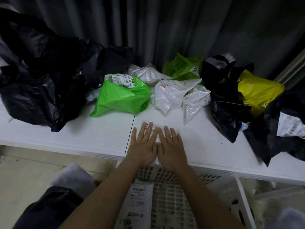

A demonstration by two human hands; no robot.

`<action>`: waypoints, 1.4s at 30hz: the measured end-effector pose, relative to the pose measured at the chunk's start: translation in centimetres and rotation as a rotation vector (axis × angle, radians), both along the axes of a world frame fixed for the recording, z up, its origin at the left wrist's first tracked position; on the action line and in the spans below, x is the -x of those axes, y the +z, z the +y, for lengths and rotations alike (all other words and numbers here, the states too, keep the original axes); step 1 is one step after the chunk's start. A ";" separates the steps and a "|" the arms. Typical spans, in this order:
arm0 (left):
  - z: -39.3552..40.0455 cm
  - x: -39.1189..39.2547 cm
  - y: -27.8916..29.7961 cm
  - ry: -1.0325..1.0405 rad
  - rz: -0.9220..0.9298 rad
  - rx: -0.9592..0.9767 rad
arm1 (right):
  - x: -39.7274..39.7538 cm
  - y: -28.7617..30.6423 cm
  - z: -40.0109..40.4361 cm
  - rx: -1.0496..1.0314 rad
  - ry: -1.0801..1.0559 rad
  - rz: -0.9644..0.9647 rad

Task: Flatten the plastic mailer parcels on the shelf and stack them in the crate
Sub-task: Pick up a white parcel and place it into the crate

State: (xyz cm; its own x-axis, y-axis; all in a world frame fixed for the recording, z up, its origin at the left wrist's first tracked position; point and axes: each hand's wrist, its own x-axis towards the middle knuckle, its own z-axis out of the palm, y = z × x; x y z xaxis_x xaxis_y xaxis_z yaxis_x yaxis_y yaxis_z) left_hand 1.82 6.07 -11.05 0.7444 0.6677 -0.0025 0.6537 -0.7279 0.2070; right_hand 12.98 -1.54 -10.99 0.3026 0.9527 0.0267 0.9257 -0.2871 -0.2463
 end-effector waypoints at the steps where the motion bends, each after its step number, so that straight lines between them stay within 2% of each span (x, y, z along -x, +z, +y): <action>1: 0.0 0.1 0.0 -0.001 -0.020 -0.027 | 0.1 -0.2 0.0 -0.033 -0.008 -0.005; 3: 0.0 0.1 -0.2 -0.009 -0.036 -0.078 | 0.3 -0.2 0.0 -0.063 -0.022 -0.016; 9: -0.2 0.1 -0.3 -0.005 -0.053 -0.044 | 0.4 -0.4 0.0 -0.083 -0.029 -0.026; 13: -0.2 0.0 -0.1 0.017 0.043 -0.057 | 0.5 -0.5 0.0 -0.071 -0.021 -0.021; 21: -0.2 -0.1 -0.2 0.015 -0.046 -0.057 | 0.6 -0.4 0.0 -0.100 -0.033 -0.049; 26: -0.1 -0.2 -0.7 0.004 0.004 -0.054 | 0.7 -0.7 0.2 -0.080 -0.071 -0.073; 29: 0.0 -0.3 -0.9 -0.007 -0.027 -0.069 | 0.7 -0.8 0.3 -0.102 -0.071 -0.103; 32: 0.0 -0.3 0.0 -0.008 0.061 -0.047 | 0.6 -0.6 0.3 -0.070 -0.054 -0.086; 35: -0.6 -0.4 0.7 0.048 0.135 -0.080 | 0.7 0.3 0.1 -0.032 -0.038 -0.044; 37: -1.1 0.0 0.9 0.155 0.170 -0.096 | 1.2 0.8 0.0 0.049 -0.075 -0.029; 39: -1.4 0.4 1.2 0.280 0.136 -0.150 | 1.7 1.1 -0.1 0.074 -0.176 -0.061; 42: -1.7 1.6 1.5 0.317 0.118 -0.178 | 2.5 1.9 -1.6 0.084 -0.260 -0.110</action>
